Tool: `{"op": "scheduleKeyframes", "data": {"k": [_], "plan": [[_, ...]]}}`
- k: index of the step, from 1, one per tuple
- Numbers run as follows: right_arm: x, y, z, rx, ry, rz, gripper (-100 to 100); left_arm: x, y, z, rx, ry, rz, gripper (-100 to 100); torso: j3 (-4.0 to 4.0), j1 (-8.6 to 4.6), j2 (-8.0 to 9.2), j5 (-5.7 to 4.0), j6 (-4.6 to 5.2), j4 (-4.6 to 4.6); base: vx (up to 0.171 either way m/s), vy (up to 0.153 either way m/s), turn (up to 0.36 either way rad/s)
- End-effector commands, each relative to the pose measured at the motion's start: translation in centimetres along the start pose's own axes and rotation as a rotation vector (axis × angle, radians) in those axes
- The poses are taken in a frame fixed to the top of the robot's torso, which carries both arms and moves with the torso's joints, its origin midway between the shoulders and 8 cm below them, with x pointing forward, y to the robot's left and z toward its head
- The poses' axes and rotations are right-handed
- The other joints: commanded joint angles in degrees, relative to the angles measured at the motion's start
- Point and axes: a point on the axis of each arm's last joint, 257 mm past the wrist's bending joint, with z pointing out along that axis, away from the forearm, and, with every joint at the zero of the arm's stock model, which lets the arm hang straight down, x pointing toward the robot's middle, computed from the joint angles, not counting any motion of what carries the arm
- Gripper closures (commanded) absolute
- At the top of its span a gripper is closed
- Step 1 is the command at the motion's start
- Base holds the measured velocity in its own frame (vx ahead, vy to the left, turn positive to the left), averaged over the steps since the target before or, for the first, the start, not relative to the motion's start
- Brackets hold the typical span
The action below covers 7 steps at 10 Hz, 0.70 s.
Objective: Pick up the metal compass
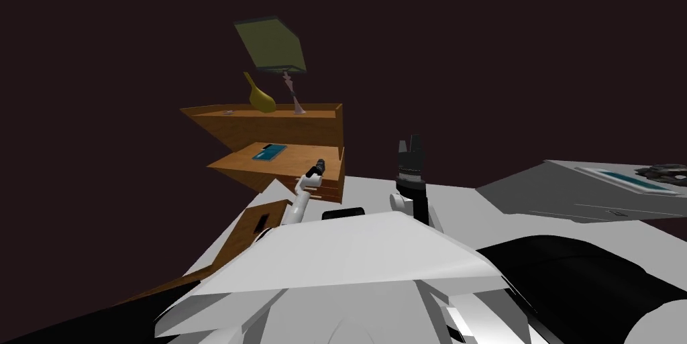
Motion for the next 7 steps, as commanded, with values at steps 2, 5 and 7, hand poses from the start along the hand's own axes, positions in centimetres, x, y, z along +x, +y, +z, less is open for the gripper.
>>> {"op": "scheduleKeyframes", "data": {"k": [2, 5, 7], "plan": [[0.0, 0.0, 0.0, 0.000, 0.000, 0.000, 0, -1.8, 1.8, -1.5, -0.031, -0.038, -0.008, 100, -0.05, 0.03, -0.05, 0.02, 0.01, -0.07, 0.026, 0.006, -0.144], [0.0, 0.0, 0.0, 0.000, 0.000, 0.000, 0, -3.4, 1.9, -2.9, -0.034, -0.072, -0.009, 100, 0.00, 0.01, -0.01, 0.00, -0.01, 0.00, 0.013, 0.003, -0.056], [0.0, 0.0, 0.0, 0.000, 0.000, 0.000, 0, -3.5, 1.0, -3.7, -0.007, -0.076, -0.014, 100, -0.07, 0.03, -0.07, 0.02, -0.01, -0.08, 0.019, 0.007, -0.050]]}}
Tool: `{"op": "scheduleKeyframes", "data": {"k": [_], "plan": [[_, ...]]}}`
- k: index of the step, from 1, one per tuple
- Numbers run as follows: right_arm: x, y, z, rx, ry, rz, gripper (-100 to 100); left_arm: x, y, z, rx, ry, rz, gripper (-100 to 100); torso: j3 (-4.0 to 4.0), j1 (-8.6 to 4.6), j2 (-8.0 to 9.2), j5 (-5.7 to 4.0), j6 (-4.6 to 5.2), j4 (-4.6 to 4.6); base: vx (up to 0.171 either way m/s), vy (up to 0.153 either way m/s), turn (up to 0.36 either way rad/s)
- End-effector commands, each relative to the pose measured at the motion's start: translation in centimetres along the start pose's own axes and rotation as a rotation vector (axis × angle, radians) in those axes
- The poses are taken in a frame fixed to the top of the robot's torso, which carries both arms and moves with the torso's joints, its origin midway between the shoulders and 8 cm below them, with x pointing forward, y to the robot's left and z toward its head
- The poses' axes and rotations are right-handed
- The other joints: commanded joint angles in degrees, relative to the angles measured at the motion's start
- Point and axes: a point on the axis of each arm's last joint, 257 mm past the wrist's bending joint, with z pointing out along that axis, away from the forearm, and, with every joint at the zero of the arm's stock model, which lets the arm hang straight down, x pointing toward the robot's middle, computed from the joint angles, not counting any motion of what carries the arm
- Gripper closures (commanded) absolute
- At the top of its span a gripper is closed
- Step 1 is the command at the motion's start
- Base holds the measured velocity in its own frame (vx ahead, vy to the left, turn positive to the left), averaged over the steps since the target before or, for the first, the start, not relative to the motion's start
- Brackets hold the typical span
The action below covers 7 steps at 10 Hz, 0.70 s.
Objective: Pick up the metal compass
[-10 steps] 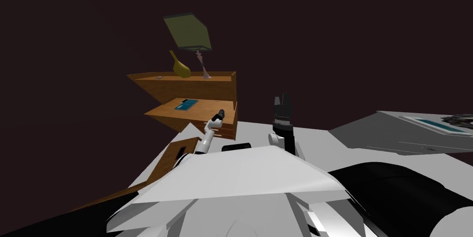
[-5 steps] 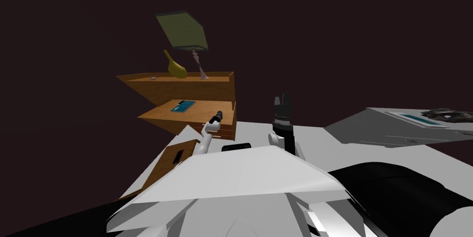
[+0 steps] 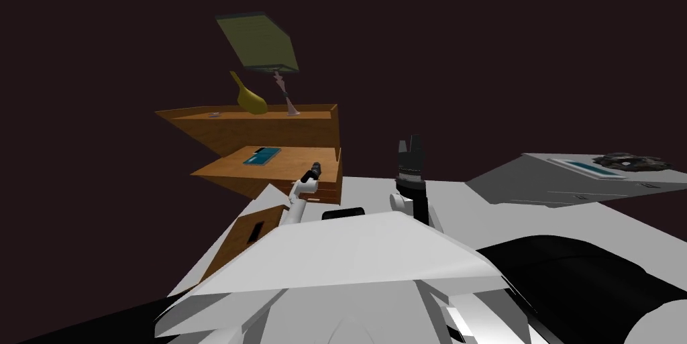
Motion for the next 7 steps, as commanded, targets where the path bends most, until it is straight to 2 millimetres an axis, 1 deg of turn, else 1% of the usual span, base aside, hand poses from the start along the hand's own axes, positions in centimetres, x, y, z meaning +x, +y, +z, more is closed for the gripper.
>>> {"op": "scheduleKeyframes", "data": {"k": [1, 2, 3, 4, 5, 6, 7], "plan": [[0.0, 0.0, 0.0, 0.000, 0.000, 0.000, 0, -0.2, -1.7, -0.4, 0.034, 0.000, -0.001, 100, 0.00, 0.00, 0.00, 0.00, 0.00, 0.00, -0.001, 0.000, 0.021], [0.0, 0.0, 0.0, 0.000, 0.000, 0.000, 0, -2.1, 0.5, -1.6, -0.010, -0.043, -0.002, 100, 0.04, -0.02, 0.04, -0.01, 0.02, 0.04, 0.021, -0.001, -0.189], [0.0, 0.0, 0.0, 0.000, 0.000, 0.000, 0, -2.3, 0.2, -2.1, 0.002, -0.046, -0.006, 100, 0.00, -0.02, 0.00, 0.01, 0.06, -0.01, 0.026, 0.011, -0.112], [0.0, 0.0, 0.0, 0.000, 0.000, 0.000, 0, -2.2, -1.3, -2.4, 0.032, -0.043, -0.005, 100, -0.02, 0.03, -0.02, 0.01, 0.00, -0.03, 0.010, 0.011, 0.017], [0.0, 0.0, 0.0, 0.000, 0.000, 0.000, 0, -2.2, -1.4, -2.5, 0.035, -0.043, -0.005, 100, 0.01, 0.03, -0.01, 0.00, 0.01, 0.02, 0.003, 0.005, 0.016], [0.0, 0.0, 0.0, 0.000, 0.000, 0.000, 0, -2.3, -1.2, -2.4, 0.029, -0.043, -0.005, 100, 0.02, -0.01, 0.02, 0.00, 0.03, 0.02, 0.000, 0.000, 0.000], [0.0, 0.0, 0.0, 0.000, 0.000, 0.000, 0, -2.3, -1.3, -2.4, 0.031, -0.043, -0.005, 0, 0.01, -0.02, 0.02, 0.01, 0.04, 0.00, 0.000, 0.000, 0.000]]}}
